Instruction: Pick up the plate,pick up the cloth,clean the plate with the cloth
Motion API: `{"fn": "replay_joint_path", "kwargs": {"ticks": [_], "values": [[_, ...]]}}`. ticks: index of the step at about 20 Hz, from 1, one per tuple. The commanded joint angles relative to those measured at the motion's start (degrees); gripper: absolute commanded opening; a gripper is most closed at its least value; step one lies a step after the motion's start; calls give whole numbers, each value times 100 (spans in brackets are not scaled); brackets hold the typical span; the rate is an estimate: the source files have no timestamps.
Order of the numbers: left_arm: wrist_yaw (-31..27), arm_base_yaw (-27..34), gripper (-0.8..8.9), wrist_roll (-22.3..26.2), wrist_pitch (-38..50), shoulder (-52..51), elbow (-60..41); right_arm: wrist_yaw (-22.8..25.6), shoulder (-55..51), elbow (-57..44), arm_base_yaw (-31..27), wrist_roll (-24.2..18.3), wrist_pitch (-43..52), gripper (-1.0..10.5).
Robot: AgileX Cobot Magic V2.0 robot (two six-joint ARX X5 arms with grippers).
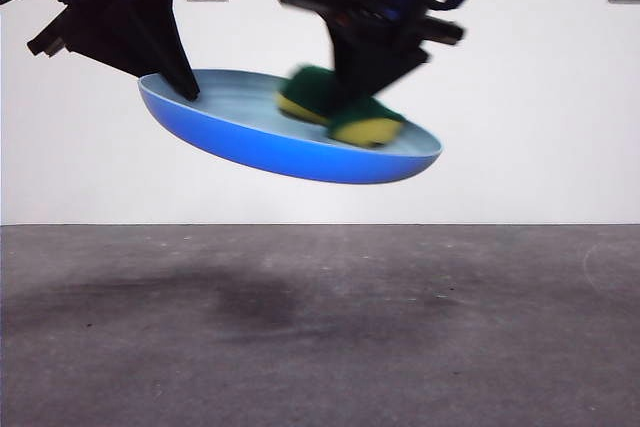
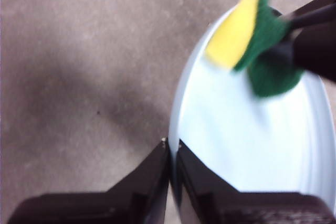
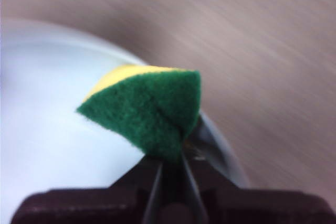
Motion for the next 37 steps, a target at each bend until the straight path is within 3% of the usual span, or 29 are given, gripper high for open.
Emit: {"fn": "replay_joint_path", "kwargs": {"ticks": [1, 2, 4, 9, 11, 15, 17, 21, 25, 27, 28, 32, 37], "values": [[323, -120, -8, 138, 398, -72, 28, -1056, 63, -55, 77, 275, 254, -17], [153, -114, -8, 15, 584, -72, 28, -1307, 68, -55, 153, 275, 238, -17], [-195, -87, -8, -144, 968, -72, 28, -1296, 68, -55, 330, 269, 81, -17], [-177, 70, -8, -306, 1346, -72, 28, -1198, 68, -55, 503, 4, -1091, -17], [-7, 101, -8, -297, 1091, -76, 28, -627, 66, -55, 494, -11, -1620, -17], [715, 107, -8, -234, 466, -76, 28, 1270, 20, -55, 280, -57, -1888, -17], [1062, 101, -8, -201, 291, -76, 28, 1683, 17, -55, 192, -55, -1690, -17], [1491, 59, -8, -42, 83, -76, 28, 1624, 17, -55, 120, -52, -874, -17], [1379, -2, -8, 72, 61, -74, 28, 887, -28, -55, 129, -52, -28, -17], [614, -7, -8, 162, 52, -74, 26, 133, -138, -55, 140, -31, 289, -17], [-39, -7, -8, 260, 31, -66, 26, -22, -240, -55, 144, 24, 317, -17], [-2079, 76, -8, 374, 96, 129, 26, -61, -981, -55, 146, 127, 173, -17], [-2341, 413, -8, 507, 374, 852, 26, -61, -2065, -55, 146, 127, -129, -17]]}}
